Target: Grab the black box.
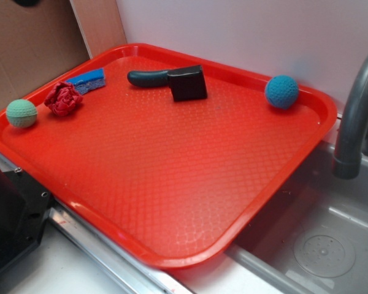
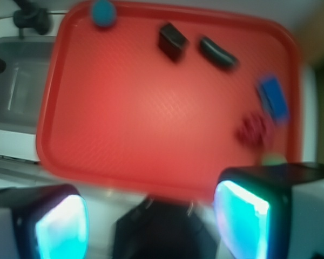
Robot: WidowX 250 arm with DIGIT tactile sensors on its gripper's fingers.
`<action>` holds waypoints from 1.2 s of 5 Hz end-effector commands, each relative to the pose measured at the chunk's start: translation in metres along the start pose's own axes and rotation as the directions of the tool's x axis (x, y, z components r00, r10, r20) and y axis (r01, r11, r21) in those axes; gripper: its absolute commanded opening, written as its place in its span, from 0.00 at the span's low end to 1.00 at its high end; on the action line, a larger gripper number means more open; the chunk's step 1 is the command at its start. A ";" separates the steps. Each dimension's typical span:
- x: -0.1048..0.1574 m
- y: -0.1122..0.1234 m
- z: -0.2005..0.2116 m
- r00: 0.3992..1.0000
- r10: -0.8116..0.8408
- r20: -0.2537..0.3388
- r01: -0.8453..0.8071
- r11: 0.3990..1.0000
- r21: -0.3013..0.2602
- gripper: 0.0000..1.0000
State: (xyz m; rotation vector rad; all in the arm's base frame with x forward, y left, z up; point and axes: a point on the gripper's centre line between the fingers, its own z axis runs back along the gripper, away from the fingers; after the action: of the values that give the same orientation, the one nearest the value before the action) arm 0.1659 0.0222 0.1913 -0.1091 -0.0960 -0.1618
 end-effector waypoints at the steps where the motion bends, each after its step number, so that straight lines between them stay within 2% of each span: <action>1: 0.098 0.050 -0.063 0.986 -0.092 0.136 0.085 0.995 0.055 1.00; 2: 0.127 0.048 -0.088 0.976 -0.143 0.163 0.136 0.989 0.056 1.00; 4: 0.124 0.009 -0.110 0.941 -0.287 0.178 0.289 0.957 0.017 1.00; 5: 0.127 0.006 -0.129 0.927 -0.347 0.139 0.341 0.938 0.071 1.00; 6: 0.135 0.009 -0.148 0.914 -0.383 0.133 0.371 0.923 0.105 1.00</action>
State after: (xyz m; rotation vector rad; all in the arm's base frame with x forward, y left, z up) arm 0.3057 -0.0015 0.0444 -0.0364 -0.2405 -0.5273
